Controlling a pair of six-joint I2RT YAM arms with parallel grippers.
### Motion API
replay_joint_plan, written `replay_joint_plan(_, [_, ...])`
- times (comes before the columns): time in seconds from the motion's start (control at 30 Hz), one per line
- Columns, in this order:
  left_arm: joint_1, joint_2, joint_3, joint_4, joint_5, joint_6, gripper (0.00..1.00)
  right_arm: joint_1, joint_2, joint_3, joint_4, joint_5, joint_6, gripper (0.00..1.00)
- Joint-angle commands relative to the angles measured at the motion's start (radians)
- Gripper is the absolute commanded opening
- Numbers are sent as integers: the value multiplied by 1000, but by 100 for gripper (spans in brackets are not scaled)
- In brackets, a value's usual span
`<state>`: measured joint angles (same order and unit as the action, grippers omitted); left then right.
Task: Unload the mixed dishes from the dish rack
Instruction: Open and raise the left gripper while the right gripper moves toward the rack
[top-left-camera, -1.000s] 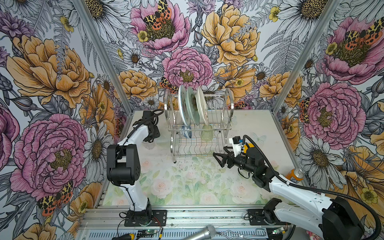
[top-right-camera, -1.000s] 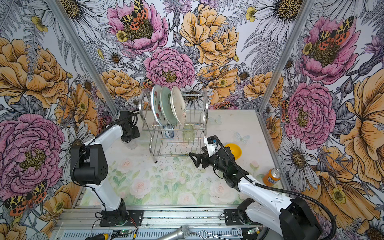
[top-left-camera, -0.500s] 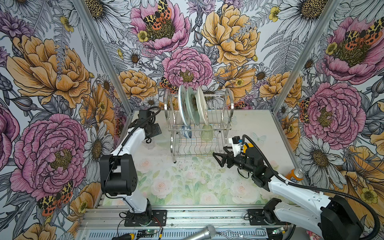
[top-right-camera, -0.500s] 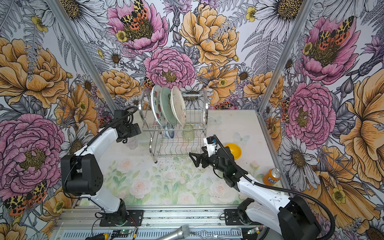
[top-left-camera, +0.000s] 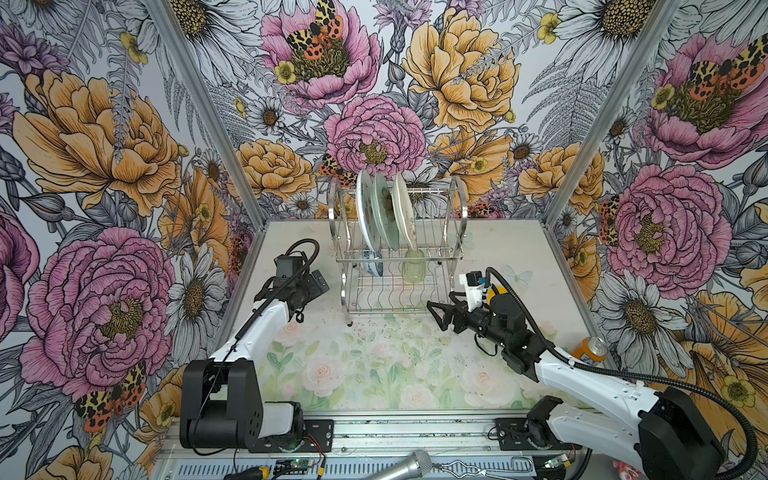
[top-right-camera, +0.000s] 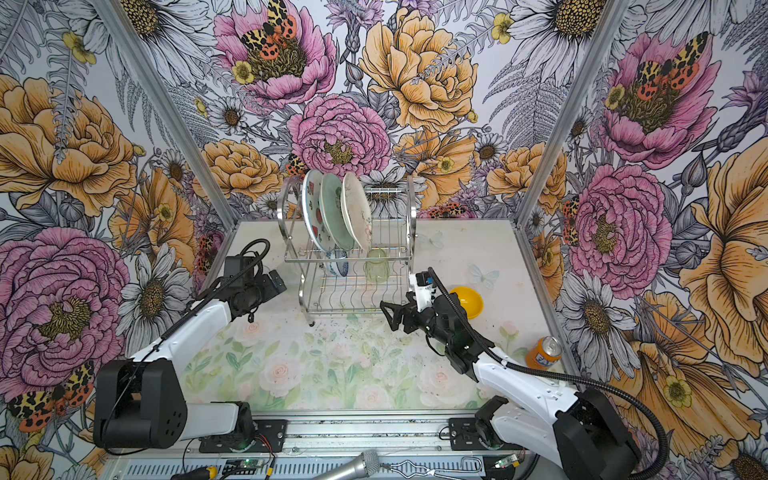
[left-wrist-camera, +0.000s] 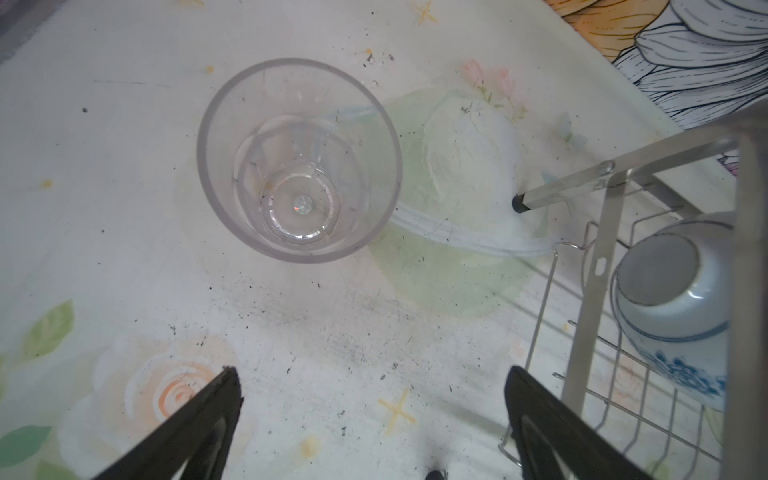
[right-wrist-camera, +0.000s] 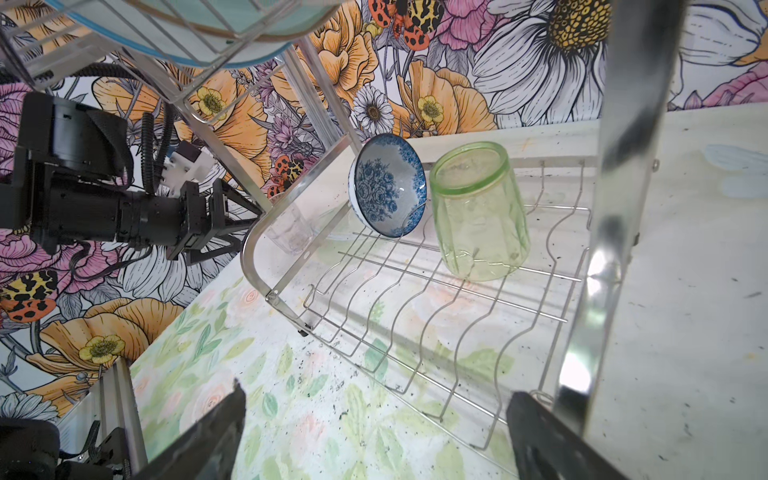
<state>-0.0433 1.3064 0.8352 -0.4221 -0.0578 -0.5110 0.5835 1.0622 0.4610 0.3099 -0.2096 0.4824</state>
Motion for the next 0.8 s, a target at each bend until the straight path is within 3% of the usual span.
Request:
replay_joint_plan(0.0, [-26,-72,-50,116,20,-41,99,11,22,36,17,42,57,99])
replay_joint_plan(0.5, [-65,-239,-292,259,84,-87,99,105,181,126,15,124,112,96])
replay_joint_plan(0.77, [-78,-269,-335,292,107,-90,99,143,251,143,83,253,94,95])
